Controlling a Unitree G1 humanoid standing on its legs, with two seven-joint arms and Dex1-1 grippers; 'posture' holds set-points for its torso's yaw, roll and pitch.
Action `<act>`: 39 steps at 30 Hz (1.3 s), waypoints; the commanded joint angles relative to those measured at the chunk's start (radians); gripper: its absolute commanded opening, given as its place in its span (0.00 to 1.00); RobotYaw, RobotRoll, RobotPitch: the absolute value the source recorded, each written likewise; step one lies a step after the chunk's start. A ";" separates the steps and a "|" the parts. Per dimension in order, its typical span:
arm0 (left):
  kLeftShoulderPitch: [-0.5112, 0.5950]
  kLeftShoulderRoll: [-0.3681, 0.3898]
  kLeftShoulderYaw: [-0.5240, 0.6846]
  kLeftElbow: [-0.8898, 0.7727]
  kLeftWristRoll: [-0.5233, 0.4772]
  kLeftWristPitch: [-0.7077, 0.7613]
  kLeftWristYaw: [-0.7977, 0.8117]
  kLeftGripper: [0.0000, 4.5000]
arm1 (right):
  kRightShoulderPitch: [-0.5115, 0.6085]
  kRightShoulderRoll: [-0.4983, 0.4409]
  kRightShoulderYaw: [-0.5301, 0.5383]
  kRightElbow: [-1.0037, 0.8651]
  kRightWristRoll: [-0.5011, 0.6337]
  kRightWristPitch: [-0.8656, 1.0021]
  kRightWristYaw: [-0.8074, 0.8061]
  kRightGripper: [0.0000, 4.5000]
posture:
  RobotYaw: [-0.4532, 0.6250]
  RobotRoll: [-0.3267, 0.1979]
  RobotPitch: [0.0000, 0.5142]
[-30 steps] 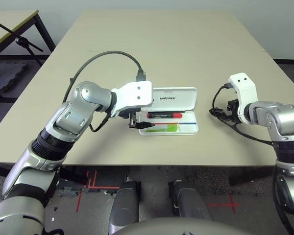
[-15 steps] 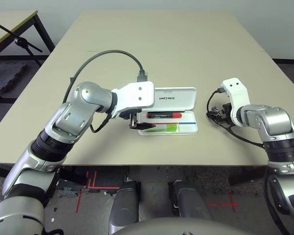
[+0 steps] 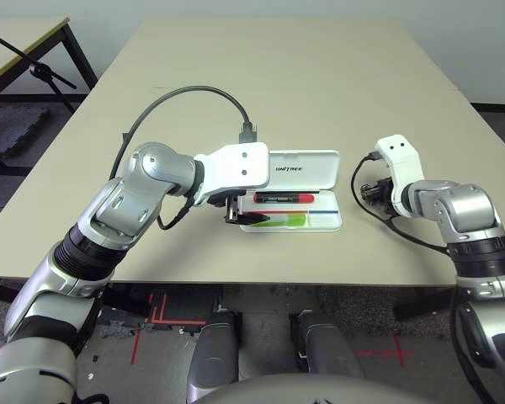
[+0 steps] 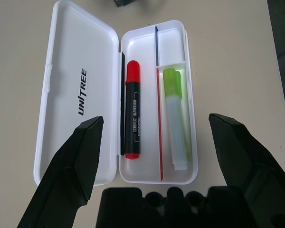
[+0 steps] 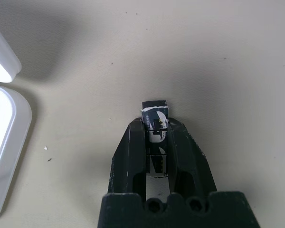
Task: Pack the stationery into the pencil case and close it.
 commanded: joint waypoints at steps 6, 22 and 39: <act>-0.006 -0.002 -0.014 0.012 0.003 -0.010 0.002 1.00 | 0.002 -0.170 0.078 0.008 -0.025 -0.229 0.189 0.07 | 0.41 0.62 0.19; -0.009 0.018 -0.007 0.047 0.016 -0.049 -0.001 1.00 | -0.010 -0.375 0.169 0.075 -0.068 -0.947 0.845 0.07 | 0.41 0.62 0.16; 0.001 0.059 -0.013 0.035 0.027 -0.051 -0.005 1.00 | -0.152 -0.238 0.290 0.113 -0.138 -0.975 0.981 0.07 | 0.43 0.62 0.16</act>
